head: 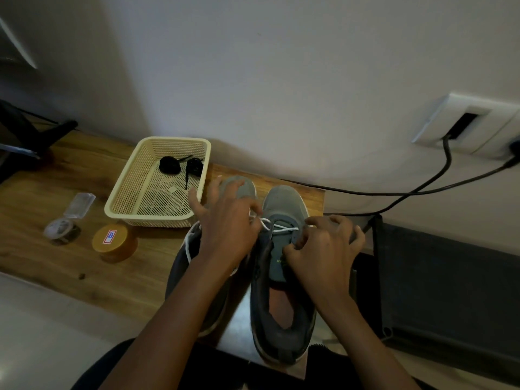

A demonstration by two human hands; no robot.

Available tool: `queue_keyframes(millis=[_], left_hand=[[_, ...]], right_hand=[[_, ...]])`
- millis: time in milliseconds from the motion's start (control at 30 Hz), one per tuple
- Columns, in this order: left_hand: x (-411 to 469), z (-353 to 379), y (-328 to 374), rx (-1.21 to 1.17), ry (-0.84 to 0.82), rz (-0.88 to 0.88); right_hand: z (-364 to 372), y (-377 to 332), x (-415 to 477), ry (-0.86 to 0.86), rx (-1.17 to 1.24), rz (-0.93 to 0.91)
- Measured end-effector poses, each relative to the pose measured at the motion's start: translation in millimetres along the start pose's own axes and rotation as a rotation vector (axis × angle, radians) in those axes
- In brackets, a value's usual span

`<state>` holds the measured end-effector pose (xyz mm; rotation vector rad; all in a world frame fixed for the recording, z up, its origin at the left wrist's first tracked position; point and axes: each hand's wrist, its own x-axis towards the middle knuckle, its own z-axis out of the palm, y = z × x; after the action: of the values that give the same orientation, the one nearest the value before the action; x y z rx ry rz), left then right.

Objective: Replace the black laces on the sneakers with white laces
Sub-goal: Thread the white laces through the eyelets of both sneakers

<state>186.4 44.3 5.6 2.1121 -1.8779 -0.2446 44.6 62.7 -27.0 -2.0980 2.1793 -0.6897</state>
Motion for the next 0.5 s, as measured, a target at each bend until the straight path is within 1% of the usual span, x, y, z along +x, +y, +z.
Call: queue_keyframes(millis=[67,100,167,267,500], left_hand=[[-2.0,0.6,5.3,0.055,-0.037,0.073],[-3.2,0.9,7.2,0.076,-0.058,0.081],[-5.2,2.1,8.9,0.087,-0.087,0.062],[-5.5,5.2,9.4,0.090,-0.084,0.048],[-6.0,10.0,10.7,0.091,-0.057,0.086]], right_hand=[[-0.5,-0.5,-0.3,0.004,0.000,0.000],[-0.4,-0.7,-0.4,0.007,0.004,-0.001],[-0.1,-1.4,-0.6,0.010,0.011,-0.005],[0.6,-0.5,-0.1,-0.004,0.034,-0.001],[-10.2,7.4,11.8,-0.165,0.261,0.205]])
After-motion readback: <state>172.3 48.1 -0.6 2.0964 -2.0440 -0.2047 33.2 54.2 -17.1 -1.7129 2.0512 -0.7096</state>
